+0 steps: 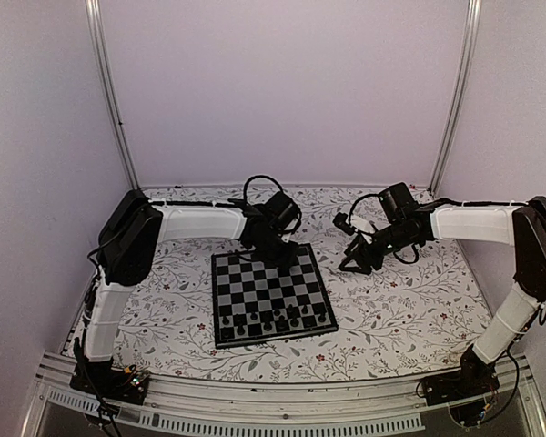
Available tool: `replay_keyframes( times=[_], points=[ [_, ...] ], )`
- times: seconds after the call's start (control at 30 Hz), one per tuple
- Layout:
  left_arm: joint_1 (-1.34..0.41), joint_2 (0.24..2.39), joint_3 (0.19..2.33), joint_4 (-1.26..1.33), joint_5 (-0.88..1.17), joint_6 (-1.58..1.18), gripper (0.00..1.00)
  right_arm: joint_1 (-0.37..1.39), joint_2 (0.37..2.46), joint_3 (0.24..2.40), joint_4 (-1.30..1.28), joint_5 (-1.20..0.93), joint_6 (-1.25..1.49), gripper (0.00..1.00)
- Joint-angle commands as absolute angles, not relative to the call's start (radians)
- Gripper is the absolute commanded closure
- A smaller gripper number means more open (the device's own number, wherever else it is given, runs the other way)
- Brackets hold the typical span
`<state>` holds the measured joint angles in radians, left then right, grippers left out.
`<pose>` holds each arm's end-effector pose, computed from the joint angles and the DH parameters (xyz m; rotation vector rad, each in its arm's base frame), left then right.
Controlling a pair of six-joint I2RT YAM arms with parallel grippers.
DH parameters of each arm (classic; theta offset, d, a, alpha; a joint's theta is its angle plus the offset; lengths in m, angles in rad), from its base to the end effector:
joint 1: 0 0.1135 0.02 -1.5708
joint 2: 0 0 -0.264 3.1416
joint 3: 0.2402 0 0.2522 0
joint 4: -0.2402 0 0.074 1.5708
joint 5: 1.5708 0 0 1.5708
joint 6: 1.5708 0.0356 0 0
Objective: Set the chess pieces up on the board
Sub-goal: Pick up the chess piece from the chessboard, then place the chess piece on the chessboard.
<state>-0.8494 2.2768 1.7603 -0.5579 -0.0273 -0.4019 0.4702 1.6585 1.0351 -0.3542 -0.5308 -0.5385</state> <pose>0.3218 -0.3644 0.1492 0.5899 2.6343 -0.3708 0.2910 0.1681 0.1954 -1.3685 2.0562 0.6430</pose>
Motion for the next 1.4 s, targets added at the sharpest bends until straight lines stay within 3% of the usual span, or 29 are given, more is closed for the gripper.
replay_keyframes(
  times=[0.0,0.17,0.83,1.37],
  points=[
    [-0.864,2.291,1.710,-0.650,-0.015,-0.354,0.90,0.473,1.667,1.066,-0.370,-0.551,-0.539,0.40],
    [-0.863,2.268,1.699,-0.643,0.059,-0.289,1.00,0.479,1.662,1.108,-0.427,-0.585,-0.563,0.42],
    [-0.838,2.025,1.708,-0.862,0.588,-0.114,1.00,0.707,1.590,1.227,-0.559,-0.372,-0.897,0.43],
    [-0.839,2.044,1.741,-0.862,0.740,-0.124,0.99,0.916,1.656,1.235,-0.524,-0.175,-0.933,0.44]
  ],
)
